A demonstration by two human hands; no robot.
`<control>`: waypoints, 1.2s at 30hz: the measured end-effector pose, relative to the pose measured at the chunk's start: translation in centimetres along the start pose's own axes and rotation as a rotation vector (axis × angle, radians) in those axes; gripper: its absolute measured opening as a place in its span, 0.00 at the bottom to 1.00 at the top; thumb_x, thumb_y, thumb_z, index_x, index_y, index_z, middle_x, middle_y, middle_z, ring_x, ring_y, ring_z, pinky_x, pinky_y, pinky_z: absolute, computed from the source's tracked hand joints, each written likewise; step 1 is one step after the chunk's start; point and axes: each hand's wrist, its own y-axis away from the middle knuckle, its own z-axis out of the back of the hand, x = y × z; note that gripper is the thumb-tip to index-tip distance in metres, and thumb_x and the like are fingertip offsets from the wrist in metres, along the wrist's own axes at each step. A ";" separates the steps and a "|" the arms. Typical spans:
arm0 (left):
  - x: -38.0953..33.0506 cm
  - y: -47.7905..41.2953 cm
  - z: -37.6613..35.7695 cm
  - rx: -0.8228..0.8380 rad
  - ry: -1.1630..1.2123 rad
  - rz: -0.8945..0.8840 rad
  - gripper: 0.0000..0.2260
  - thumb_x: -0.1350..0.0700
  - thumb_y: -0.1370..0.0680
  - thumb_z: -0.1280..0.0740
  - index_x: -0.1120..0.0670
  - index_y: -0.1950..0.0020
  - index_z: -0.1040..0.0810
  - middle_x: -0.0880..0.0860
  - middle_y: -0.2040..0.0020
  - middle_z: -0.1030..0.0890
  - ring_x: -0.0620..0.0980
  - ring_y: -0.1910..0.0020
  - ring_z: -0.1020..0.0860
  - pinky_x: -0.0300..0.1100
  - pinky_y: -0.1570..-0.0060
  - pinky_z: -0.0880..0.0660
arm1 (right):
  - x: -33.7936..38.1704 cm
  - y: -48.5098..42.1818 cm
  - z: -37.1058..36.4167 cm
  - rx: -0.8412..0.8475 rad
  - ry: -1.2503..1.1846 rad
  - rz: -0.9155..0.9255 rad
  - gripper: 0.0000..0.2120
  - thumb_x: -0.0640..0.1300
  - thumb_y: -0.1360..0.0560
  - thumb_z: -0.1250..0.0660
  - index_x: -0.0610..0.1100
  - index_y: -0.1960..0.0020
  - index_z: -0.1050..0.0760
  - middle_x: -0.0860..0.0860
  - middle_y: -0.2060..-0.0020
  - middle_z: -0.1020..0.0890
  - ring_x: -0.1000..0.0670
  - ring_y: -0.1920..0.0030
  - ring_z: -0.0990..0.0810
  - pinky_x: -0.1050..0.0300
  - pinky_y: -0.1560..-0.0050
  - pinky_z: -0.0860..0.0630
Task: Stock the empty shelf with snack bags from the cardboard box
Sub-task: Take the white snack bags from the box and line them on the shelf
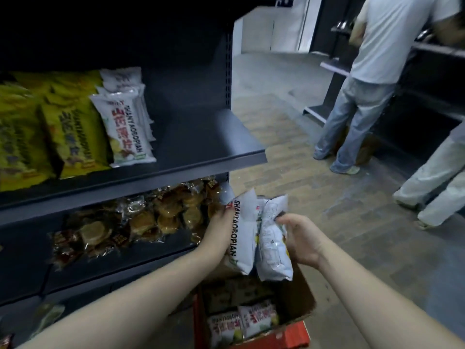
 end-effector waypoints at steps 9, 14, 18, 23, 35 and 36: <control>-8.9 1.3 3.5 0.135 0.100 -0.302 0.24 0.51 0.17 0.46 0.60 0.24 0.44 0.57 0.25 0.38 0.54 0.28 0.36 0.37 0.38 0.39 | 7.9 2.4 -8.9 0.046 0.164 0.318 0.22 0.57 0.25 0.37 0.42 0.40 0.24 0.43 0.52 0.17 0.44 0.53 0.17 0.50 0.50 0.22; -11.5 3.0 3.7 0.188 0.021 -0.296 0.37 0.34 0.26 0.42 0.44 0.23 0.55 0.45 0.28 0.40 0.46 0.31 0.35 0.41 0.33 0.35 | 8.8 1.9 -12.1 -0.072 0.398 0.521 0.45 0.71 0.39 0.31 0.50 0.30 0.37 0.45 0.42 0.20 0.44 0.43 0.19 0.40 0.39 0.25; -12.4 3.8 5.0 0.136 0.009 -0.376 0.33 0.35 0.26 0.39 0.45 0.25 0.44 0.43 0.31 0.32 0.39 0.36 0.30 0.32 0.41 0.30 | 8.8 2.2 -13.6 -0.104 0.429 0.579 0.31 0.63 0.28 0.35 0.45 0.34 0.36 0.44 0.46 0.19 0.45 0.47 0.18 0.42 0.43 0.22; -12.4 4.1 6.2 0.036 0.069 -0.393 0.26 0.43 0.22 0.40 0.49 0.26 0.40 0.46 0.32 0.30 0.43 0.35 0.29 0.38 0.38 0.31 | 9.0 1.2 -14.4 -0.169 0.456 0.620 0.22 0.57 0.23 0.38 0.45 0.35 0.35 0.45 0.45 0.20 0.47 0.46 0.20 0.45 0.42 0.23; -13.3 0.8 10.8 -0.027 0.103 -0.336 0.19 0.44 0.20 0.43 0.47 0.31 0.37 0.44 0.41 0.25 0.39 0.44 0.25 0.31 0.45 0.28 | 10.8 -4.0 -19.0 -0.001 0.561 0.569 0.26 0.58 0.22 0.39 0.48 0.29 0.37 0.50 0.38 0.22 0.51 0.41 0.21 0.49 0.37 0.25; -13.5 0.1 11.3 -0.042 0.110 -0.332 0.15 0.45 0.20 0.43 0.44 0.34 0.37 0.41 0.44 0.26 0.36 0.46 0.26 0.27 0.49 0.28 | 11.1 -4.7 -19.3 -0.014 0.556 0.575 0.23 0.57 0.23 0.38 0.49 0.31 0.35 0.51 0.40 0.21 0.52 0.42 0.20 0.50 0.38 0.24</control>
